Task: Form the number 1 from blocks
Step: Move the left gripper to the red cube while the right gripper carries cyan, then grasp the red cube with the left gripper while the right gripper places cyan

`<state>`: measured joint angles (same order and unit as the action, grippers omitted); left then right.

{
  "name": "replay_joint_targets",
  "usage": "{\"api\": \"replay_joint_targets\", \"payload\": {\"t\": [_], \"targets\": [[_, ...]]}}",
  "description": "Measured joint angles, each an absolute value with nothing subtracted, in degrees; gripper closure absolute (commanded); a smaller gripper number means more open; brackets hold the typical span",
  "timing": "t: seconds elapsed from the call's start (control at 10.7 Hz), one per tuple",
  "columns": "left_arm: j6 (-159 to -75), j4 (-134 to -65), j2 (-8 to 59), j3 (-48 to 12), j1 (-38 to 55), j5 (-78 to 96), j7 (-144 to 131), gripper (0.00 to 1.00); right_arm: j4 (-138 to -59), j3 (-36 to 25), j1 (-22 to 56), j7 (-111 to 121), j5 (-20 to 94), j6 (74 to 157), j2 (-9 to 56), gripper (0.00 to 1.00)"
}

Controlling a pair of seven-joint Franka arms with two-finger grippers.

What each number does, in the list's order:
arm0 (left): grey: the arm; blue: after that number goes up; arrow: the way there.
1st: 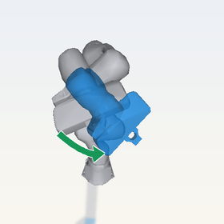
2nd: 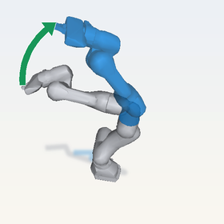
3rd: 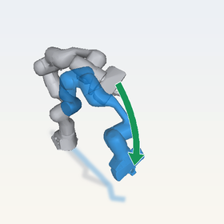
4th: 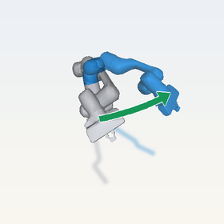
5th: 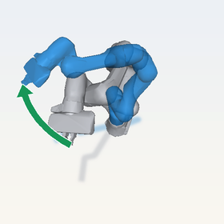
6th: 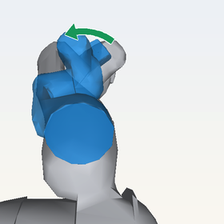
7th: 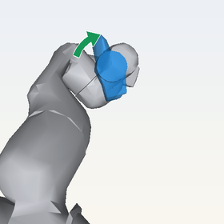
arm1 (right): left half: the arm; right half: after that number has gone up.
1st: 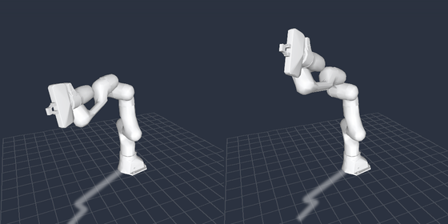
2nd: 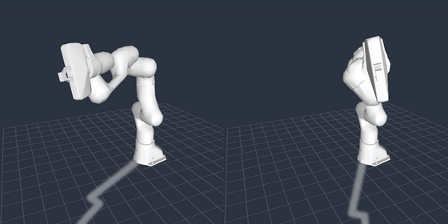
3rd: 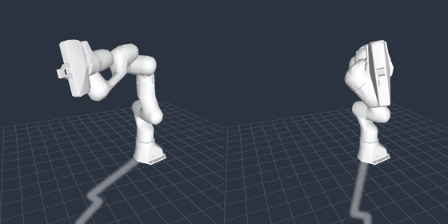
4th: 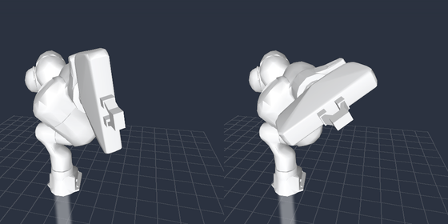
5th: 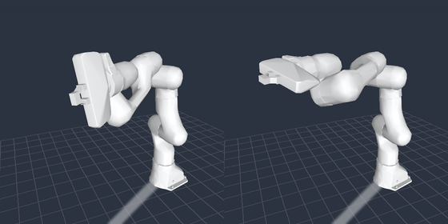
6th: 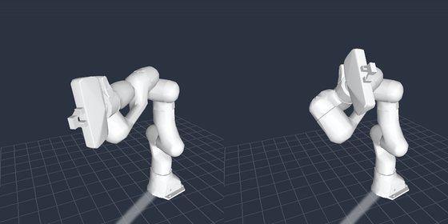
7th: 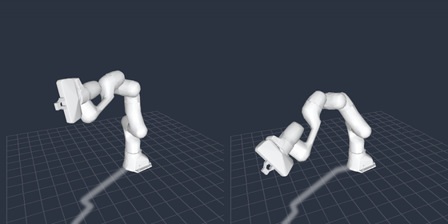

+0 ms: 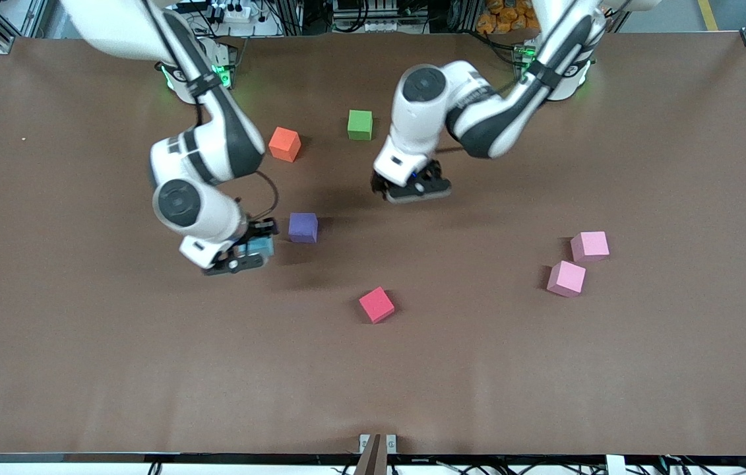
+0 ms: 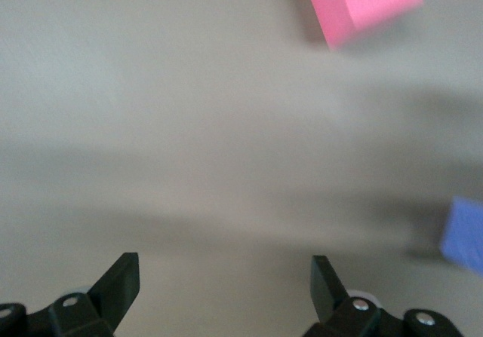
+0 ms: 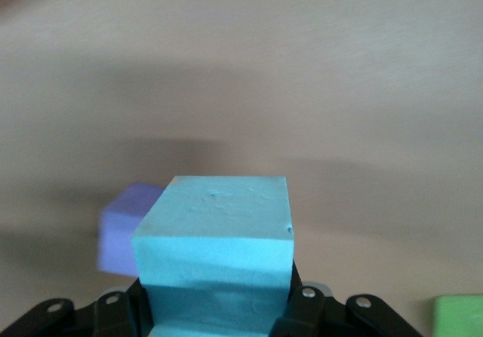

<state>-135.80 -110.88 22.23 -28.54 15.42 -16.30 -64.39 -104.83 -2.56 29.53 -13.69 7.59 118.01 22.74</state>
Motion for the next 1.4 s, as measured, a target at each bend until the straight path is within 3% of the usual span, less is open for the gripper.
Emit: {"api": "replay_joint_targets", "payload": {"t": [0.47,0.93,1.21,1.4], "targets": [[-135.90,-95.57,30.92,-10.44,23.95,-3.82,-50.40,0.00,-105.08,-2.47,40.83,-26.79,12.38,118.25,22.76,0.97],[-132.51,-82.16,39.79,-1.51,31.11,4.77,-48.45,0.00,-106.98,-2.40,48.68,-32.65,14.59,119.68,22.87,0.97],[-131.67,-76.91,42.40,1.80,33.96,10.43,-47.07,0.00,-114.66,-2.40,51.32,-33.57,14.63,130.73,23.13,0.97],[-131.67,-72.11,46.70,4.21,36.28,12.75,-47.06,0.00,-117.54,-2.39,52.91,-35.71,14.64,133.12,23.17,0.97]]}}
